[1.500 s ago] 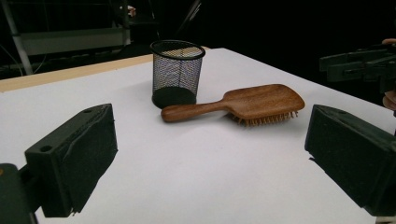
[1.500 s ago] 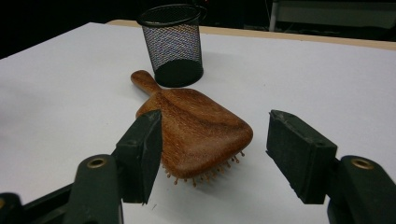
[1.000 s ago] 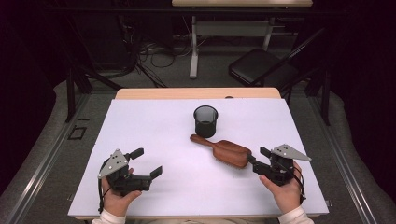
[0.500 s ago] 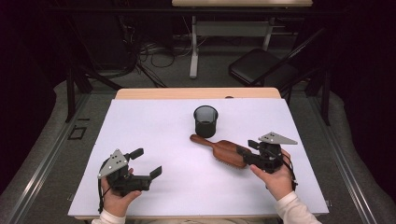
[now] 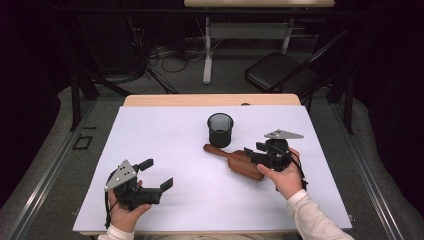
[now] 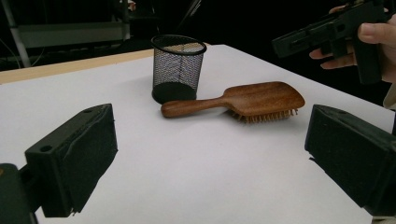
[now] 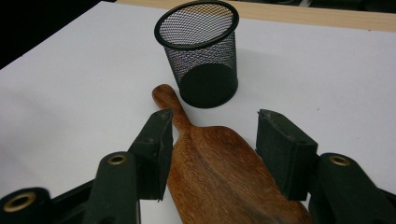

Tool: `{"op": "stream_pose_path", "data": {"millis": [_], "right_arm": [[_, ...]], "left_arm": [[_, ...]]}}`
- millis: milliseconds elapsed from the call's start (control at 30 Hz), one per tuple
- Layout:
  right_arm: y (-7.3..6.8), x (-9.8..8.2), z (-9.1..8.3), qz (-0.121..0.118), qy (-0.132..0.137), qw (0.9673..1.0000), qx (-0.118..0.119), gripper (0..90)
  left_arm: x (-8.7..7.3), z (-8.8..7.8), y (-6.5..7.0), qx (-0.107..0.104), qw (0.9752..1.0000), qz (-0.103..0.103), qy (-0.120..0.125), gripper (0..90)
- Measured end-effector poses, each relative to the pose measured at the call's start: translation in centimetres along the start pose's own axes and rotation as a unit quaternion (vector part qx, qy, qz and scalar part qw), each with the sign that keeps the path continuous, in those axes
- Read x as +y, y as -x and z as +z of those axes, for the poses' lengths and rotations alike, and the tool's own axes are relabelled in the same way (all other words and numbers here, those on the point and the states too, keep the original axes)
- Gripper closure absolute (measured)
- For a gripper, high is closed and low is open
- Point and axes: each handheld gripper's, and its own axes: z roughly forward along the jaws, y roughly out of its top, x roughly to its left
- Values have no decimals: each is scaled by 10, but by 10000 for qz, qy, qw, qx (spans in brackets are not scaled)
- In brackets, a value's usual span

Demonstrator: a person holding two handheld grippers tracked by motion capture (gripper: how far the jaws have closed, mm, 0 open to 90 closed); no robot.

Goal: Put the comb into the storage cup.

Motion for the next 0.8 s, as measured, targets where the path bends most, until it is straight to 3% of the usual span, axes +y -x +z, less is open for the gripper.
{"op": "stream_pose_path", "data": {"millis": [400,800], "right_arm": [[-7,18,25,-81,-536,9984,-169,502],[-10,31,50,54,-940,9953,-235,642]], "left_arm": [[-1,1,-1,-30,10000,-2,-32,24],[-1,1,-2,-8,10000,3,-61,24]]}}
